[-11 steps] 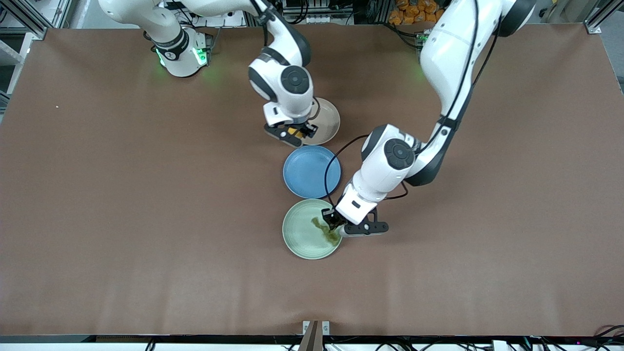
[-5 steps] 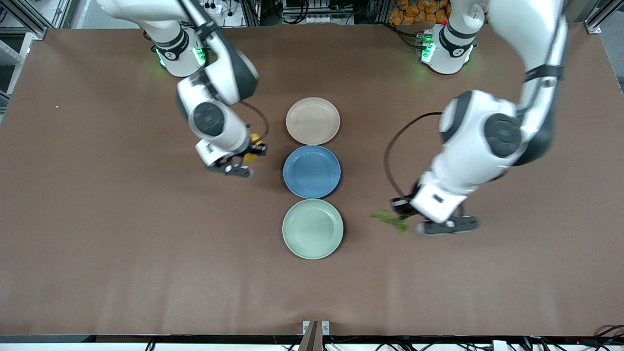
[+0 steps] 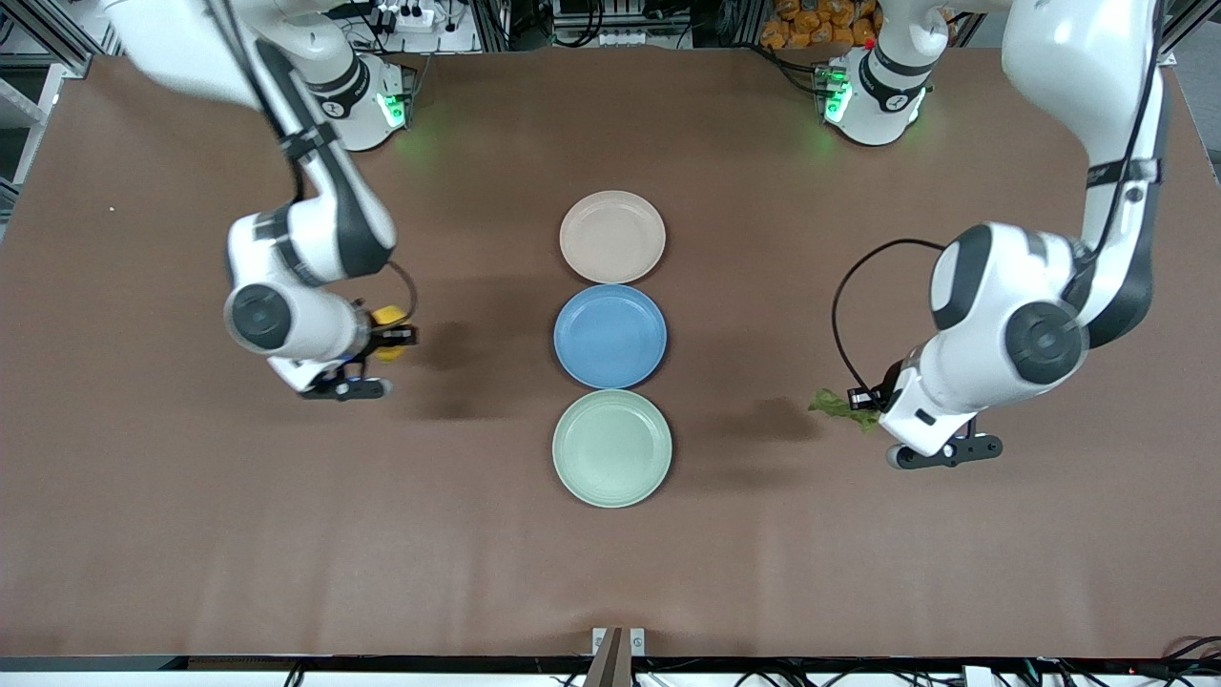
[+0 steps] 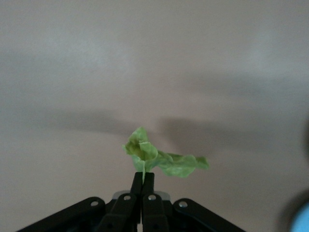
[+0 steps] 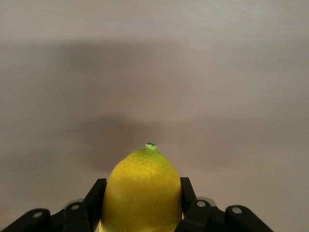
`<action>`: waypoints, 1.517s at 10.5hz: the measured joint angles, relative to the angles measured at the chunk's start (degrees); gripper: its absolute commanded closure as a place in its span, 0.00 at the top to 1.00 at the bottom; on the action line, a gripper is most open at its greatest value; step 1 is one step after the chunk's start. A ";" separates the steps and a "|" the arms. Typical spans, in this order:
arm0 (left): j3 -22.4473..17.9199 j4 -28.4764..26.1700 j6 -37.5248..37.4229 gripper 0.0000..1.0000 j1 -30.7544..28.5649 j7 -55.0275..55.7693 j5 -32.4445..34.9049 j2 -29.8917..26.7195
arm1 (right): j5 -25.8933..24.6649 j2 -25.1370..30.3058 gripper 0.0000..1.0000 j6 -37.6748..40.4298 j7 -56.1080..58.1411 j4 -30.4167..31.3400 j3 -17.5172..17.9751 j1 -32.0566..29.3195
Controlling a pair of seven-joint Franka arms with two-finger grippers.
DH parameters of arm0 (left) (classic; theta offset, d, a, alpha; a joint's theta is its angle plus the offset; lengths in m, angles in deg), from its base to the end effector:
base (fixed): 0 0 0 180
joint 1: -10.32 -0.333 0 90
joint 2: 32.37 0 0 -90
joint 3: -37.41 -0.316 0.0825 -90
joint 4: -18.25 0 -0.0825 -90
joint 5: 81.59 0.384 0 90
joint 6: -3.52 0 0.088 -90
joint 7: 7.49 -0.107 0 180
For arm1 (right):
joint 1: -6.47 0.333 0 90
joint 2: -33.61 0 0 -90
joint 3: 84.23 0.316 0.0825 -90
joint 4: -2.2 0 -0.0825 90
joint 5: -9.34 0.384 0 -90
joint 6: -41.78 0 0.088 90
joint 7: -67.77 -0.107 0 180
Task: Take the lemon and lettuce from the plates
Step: 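Lift the lemon off the plate while the left gripper carries lettuce away, then open the right gripper to drop the lemon while the left releases lettuce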
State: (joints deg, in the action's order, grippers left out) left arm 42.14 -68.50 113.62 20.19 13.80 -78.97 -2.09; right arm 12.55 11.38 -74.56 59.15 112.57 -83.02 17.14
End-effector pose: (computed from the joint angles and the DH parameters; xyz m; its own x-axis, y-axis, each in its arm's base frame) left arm 0.6653 -0.1614 0.3474 0.9879 0.1087 -0.1109 0.1046 -0.9936 -0.0424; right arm 0.5758 0.1240 0.2679 0.9583 0.0244 -0.2848 0.0235 -0.9997 -0.0066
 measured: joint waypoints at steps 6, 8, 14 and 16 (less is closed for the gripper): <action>-0.25 -0.43 0.95 0.71 -3.85 0.04 1.74 6.49 | -0.27 -3.06 0.00 -5.42 10.04 2.89 0.02 -5.65; -0.83 -0.14 3.22 1.00 -4.41 0.04 3.20 8.51 | -0.29 -3.64 0.07 -6.27 12.90 3.18 0.02 -7.01; -1.52 5.65 3.55 1.00 -4.51 -1.80 4.30 2.06 | -0.32 -4.71 1.00 -6.89 14.57 3.21 0.16 -8.22; -1.51 5.56 2.85 1.00 -4.50 -2.20 4.35 0.16 | -0.32 -4.64 1.00 -4.62 14.59 1.92 0.24 -8.22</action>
State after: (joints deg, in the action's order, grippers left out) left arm 40.62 -62.94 116.47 15.69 11.59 -74.62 -1.93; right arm 12.23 6.74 -79.17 73.74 114.50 -82.78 8.92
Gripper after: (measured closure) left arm 0.000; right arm 0.000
